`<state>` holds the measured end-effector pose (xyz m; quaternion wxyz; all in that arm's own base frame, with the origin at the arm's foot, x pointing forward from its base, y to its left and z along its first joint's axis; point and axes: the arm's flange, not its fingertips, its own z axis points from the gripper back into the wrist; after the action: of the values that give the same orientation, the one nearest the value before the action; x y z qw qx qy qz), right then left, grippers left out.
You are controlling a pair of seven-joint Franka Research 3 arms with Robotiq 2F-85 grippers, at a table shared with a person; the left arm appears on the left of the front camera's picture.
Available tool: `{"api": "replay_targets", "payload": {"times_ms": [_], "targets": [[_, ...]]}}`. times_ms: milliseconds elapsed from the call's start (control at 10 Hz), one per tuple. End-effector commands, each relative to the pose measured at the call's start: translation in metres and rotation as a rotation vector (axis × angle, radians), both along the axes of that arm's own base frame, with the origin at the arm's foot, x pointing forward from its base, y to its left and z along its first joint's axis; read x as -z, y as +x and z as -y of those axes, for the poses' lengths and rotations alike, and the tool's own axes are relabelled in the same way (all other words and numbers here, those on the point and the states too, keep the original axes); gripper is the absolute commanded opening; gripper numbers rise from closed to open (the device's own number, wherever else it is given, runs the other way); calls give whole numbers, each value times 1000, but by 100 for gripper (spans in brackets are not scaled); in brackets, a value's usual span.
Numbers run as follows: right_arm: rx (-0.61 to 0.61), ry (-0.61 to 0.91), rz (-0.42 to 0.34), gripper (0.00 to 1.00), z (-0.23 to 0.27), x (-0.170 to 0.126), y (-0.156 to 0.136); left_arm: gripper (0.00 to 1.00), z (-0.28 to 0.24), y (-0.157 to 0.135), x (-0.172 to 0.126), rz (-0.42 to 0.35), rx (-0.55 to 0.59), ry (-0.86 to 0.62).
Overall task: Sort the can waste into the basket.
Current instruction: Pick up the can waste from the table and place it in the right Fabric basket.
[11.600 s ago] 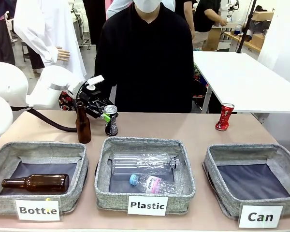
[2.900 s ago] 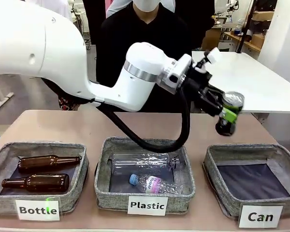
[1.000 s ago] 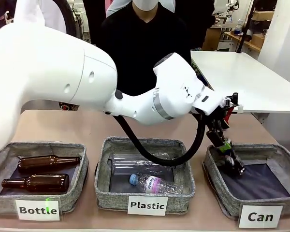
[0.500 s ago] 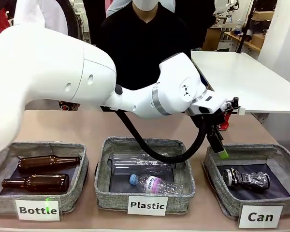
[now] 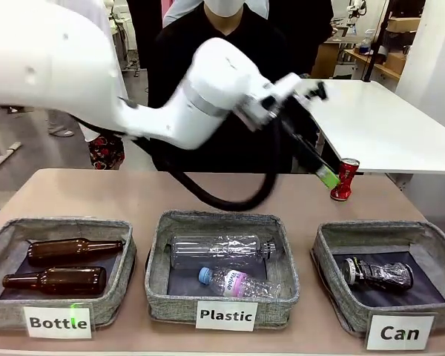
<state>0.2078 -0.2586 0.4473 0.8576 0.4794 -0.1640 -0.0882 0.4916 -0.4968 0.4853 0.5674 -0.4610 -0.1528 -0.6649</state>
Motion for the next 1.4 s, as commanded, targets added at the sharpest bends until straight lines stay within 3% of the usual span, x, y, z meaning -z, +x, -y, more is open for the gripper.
{"api": "replay_targets", "payload": {"times_ms": [0, 200, 500, 600, 800, 1100, 1200, 1300], "targets": [[-71, 18, -54, 100, -56, -10, 15, 100, -95, -27, -15, -79, -28, -18], [-138, 77, -67, 100, -117, -10, 34, 100, -184, -34, -26, -189, -193, -51], [-205, 149, -45, 100, -198, -5, 59, 100, -321, -68, -29, -430, -682, -112], [-219, 187, -48, 100, -220, -4, 65, 100, -370, -74, -22, -468, -861, -63], [-220, 278, -71, 100, -251, 1, 72, 100, -465, -102, 7, -651, -1098, -170], [-94, 366, -9, 100, -250, 9, 91, 100, -553, -124, 65, -889, -1379, -403], [-222, 312, -44, 100, -227, -24, 121, 100, -526, -115, 41, -747, -1208, -193], [-222, 312, -44, 100, -227, -24, 121, 100, -526, -115, 41, -747, -1208, -193]]}}
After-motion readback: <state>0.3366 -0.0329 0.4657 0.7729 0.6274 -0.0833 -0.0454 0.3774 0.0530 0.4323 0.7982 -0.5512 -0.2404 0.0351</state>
